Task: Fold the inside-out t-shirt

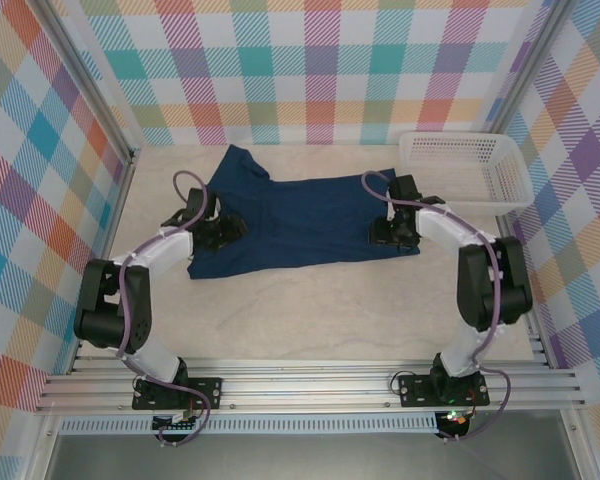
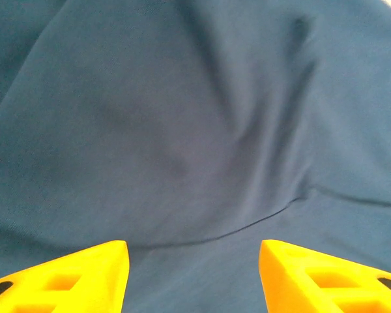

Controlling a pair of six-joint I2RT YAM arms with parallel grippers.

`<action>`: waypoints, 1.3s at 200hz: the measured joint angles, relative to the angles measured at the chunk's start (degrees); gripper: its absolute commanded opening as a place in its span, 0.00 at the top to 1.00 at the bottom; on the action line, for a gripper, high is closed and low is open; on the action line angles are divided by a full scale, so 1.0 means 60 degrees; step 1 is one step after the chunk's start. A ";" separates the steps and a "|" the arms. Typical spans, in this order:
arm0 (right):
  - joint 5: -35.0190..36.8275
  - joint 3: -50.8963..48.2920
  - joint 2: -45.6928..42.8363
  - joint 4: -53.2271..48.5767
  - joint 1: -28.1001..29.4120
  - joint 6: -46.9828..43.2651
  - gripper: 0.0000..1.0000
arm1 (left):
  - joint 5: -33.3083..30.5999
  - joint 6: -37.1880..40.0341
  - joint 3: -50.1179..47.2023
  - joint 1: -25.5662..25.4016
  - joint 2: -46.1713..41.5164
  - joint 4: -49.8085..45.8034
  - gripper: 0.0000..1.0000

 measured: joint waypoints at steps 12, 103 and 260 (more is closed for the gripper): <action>0.0291 0.0160 0.0430 -0.0113 0.0000 -0.0007 0.44 | -0.0189 0.0004 -0.0528 0.0004 -0.0131 -0.0004 0.42; 0.1490 0.0324 0.1053 -0.1264 0.0000 -0.0248 0.43 | -0.1198 -0.0331 -0.2965 0.0160 -0.1756 0.0222 0.41; -0.0572 -0.0208 -0.0426 -0.0397 0.0142 0.0011 0.46 | -0.1082 -0.1155 -0.2444 0.0590 -0.3348 -0.0175 0.37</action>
